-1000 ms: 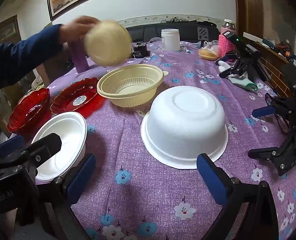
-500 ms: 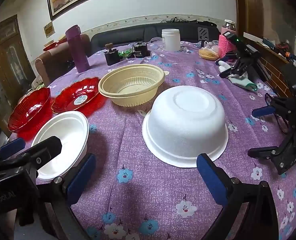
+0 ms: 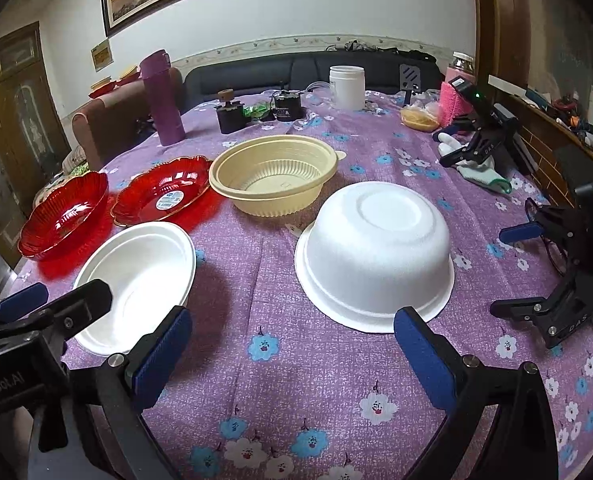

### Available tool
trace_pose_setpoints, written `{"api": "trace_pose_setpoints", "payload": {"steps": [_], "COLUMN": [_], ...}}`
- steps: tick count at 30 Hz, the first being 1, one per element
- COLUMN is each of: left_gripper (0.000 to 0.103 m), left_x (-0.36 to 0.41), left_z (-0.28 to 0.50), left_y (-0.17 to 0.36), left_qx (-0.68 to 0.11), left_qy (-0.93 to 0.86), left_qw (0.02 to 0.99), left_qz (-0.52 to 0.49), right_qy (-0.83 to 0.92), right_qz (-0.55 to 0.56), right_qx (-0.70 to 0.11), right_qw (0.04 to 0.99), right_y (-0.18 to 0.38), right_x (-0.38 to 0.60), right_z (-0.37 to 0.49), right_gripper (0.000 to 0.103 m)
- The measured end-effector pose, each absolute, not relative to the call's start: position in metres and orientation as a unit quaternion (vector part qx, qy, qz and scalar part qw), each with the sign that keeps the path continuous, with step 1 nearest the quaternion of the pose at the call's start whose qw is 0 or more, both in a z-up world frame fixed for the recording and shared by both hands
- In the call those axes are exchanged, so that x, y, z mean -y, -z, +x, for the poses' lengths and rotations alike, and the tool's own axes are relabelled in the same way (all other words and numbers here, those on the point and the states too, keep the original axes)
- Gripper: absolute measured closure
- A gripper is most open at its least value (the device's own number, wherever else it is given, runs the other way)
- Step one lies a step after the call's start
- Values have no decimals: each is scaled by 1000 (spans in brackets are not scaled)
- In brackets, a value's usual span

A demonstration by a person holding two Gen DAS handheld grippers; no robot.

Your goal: Organize plates and bowls

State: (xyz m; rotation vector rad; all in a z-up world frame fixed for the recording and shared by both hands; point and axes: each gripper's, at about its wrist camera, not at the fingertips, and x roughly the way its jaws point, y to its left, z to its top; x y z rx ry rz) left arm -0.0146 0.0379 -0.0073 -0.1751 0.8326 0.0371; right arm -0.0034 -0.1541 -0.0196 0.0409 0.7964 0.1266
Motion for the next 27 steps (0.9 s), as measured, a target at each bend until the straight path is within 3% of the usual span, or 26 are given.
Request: {"api": "trace_pose_setpoints", "payload": {"steps": [8,17,27], "left_gripper": [0,0,0], "left_x": [-77,-100,-88], "left_z": [-22,1,10], "left_y": [14,55,67], "left_qx": [-412,-477,-481], "left_qy": [-34,-35,-43], "left_qw": [905,867,871], "left_qz": [-100,-142,-92], "right_qy": [-66,-133,-141], "right_qz": [25,79,97], "right_qx": [-394,-435,-446], "right_qw": [916,887,879], "right_y": [18,36,45], "right_x": [153,136,133], "right_z": [3,28,45], "right_gripper": [1,1,1]}}
